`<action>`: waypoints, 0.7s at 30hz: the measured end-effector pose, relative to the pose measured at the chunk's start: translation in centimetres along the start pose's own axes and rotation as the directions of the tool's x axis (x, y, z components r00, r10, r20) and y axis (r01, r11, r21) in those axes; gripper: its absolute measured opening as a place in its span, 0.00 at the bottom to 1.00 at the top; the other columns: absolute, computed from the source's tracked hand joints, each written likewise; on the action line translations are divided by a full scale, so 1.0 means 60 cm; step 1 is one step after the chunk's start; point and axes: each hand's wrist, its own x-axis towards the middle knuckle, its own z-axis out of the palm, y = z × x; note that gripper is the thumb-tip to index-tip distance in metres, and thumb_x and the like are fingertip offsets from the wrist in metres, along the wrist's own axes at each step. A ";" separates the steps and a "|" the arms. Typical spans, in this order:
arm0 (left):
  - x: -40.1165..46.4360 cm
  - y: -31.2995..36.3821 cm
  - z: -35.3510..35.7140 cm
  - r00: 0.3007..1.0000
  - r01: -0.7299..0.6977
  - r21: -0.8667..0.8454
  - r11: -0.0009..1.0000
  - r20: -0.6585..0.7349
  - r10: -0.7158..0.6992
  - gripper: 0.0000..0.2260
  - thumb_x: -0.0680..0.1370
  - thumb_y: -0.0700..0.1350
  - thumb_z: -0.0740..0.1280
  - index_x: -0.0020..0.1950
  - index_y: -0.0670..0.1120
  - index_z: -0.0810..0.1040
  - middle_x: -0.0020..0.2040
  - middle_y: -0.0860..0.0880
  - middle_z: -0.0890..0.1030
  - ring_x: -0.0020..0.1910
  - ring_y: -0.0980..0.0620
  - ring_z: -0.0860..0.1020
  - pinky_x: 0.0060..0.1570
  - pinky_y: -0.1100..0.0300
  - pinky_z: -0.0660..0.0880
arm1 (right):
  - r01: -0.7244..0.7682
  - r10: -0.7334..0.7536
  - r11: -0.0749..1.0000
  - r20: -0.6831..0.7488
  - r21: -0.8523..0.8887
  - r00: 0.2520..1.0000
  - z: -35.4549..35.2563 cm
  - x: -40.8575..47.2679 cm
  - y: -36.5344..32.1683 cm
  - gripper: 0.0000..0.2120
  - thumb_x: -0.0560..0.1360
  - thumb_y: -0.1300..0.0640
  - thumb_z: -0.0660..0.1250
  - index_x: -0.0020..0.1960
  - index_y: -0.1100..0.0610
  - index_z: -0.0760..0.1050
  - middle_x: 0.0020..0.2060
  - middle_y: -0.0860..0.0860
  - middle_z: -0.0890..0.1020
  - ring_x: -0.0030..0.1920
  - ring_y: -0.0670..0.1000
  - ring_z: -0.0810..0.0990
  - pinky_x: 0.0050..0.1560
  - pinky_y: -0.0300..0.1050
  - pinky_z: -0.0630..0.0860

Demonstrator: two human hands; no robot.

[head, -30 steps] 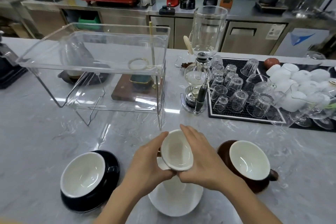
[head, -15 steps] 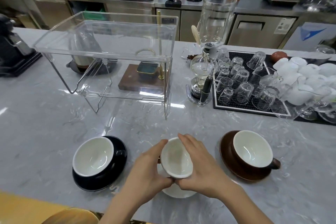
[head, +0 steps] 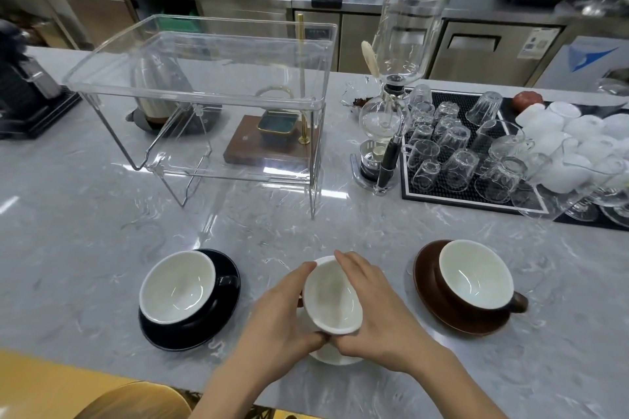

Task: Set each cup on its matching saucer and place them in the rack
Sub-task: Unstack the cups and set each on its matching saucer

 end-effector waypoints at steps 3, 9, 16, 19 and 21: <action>-0.005 0.001 0.002 1.000 0.016 -0.008 1.000 0.002 -0.016 0.41 0.63 0.52 0.76 0.74 0.61 0.65 0.66 0.64 0.75 0.59 0.66 0.76 0.60 0.61 0.75 | 0.004 -0.004 1.000 0.005 0.017 1.000 0.004 -0.002 0.002 0.54 0.63 0.46 0.73 0.78 0.41 0.42 0.74 0.35 0.50 0.69 0.34 0.48 0.66 0.31 0.53; -0.008 -0.003 0.000 1.000 0.005 -0.017 1.000 0.013 -0.005 0.41 0.64 0.52 0.75 0.75 0.58 0.64 0.71 0.62 0.71 0.65 0.64 0.73 0.63 0.59 0.74 | 0.024 -0.024 0.995 -0.006 0.097 1.000 0.001 -0.007 0.006 0.54 0.63 0.44 0.76 0.76 0.36 0.42 0.70 0.27 0.47 0.69 0.27 0.44 0.65 0.24 0.49; -0.039 -0.020 -0.024 0.988 0.015 -0.092 0.996 -0.153 -0.029 0.29 0.70 0.47 0.77 0.69 0.57 0.73 0.62 0.61 0.79 0.59 0.62 0.79 0.56 0.66 0.77 | 0.013 0.142 0.834 -0.237 0.552 0.961 -0.019 -0.029 0.026 0.35 0.63 0.44 0.76 0.69 0.44 0.71 0.67 0.39 0.74 0.66 0.38 0.73 0.66 0.34 0.69; -0.049 -0.024 -0.023 0.930 0.066 -0.335 0.940 -0.321 -0.180 0.17 0.75 0.41 0.75 0.61 0.54 0.80 0.56 0.58 0.84 0.55 0.57 0.82 0.53 0.64 0.79 | 0.059 0.315 0.636 -0.328 0.770 0.891 -0.017 -0.038 0.034 0.20 0.70 0.52 0.75 0.61 0.52 0.79 0.57 0.46 0.84 0.60 0.46 0.80 0.63 0.44 0.74; -0.050 -0.024 -0.013 0.872 0.114 -0.557 0.823 -0.340 -0.351 0.12 0.78 0.37 0.71 0.57 0.51 0.82 0.54 0.55 0.86 0.55 0.53 0.83 0.54 0.60 0.79 | 0.080 0.428 0.531 -0.349 0.844 0.834 -0.011 -0.042 0.039 0.16 0.73 0.52 0.69 0.59 0.56 0.80 0.55 0.50 0.84 0.60 0.50 0.81 0.64 0.49 0.74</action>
